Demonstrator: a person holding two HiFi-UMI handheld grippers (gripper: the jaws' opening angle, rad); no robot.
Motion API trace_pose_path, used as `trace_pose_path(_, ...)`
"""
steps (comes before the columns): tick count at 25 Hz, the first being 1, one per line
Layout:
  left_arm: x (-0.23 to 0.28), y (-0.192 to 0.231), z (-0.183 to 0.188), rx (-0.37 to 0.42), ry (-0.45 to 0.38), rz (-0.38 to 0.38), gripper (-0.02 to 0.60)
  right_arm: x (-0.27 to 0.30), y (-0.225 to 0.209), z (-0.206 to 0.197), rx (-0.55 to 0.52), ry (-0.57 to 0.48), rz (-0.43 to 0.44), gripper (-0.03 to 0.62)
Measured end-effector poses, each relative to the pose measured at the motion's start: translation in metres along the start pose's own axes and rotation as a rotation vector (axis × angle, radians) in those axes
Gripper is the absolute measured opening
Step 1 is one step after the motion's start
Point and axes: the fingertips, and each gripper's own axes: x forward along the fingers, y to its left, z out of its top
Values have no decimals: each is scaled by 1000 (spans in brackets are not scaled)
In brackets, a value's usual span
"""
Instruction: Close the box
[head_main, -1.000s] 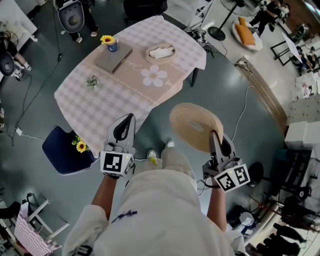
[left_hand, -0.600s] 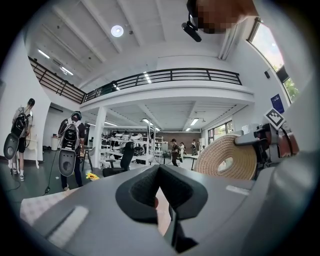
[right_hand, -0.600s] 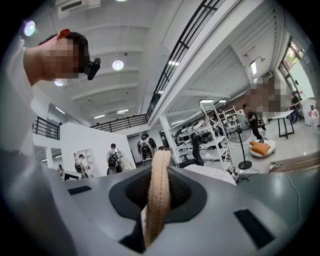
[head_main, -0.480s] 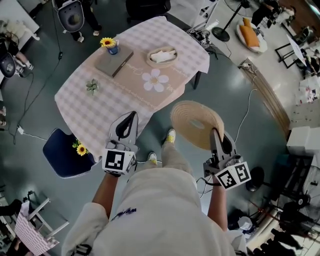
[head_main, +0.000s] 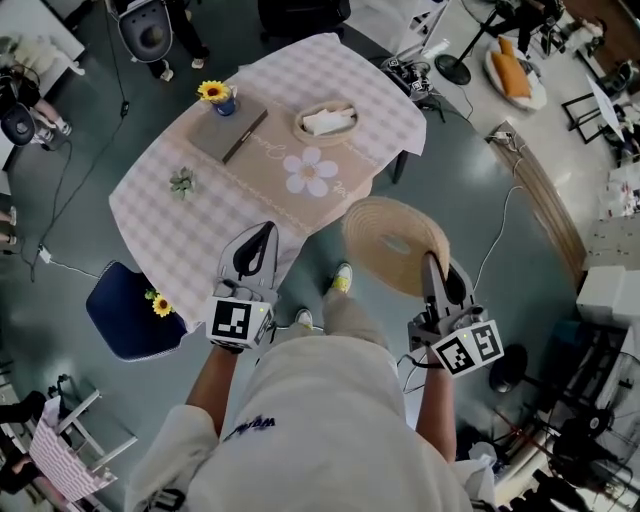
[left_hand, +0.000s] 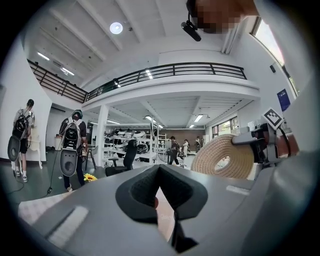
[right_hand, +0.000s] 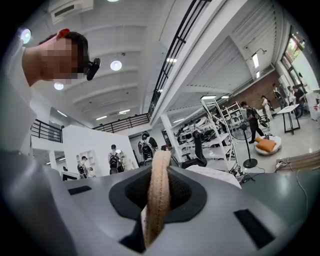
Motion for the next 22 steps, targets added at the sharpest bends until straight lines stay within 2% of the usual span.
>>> trace_pose_path(22,123,1,12,-8,33,125,2,104,-103,46,21,48,147,44)
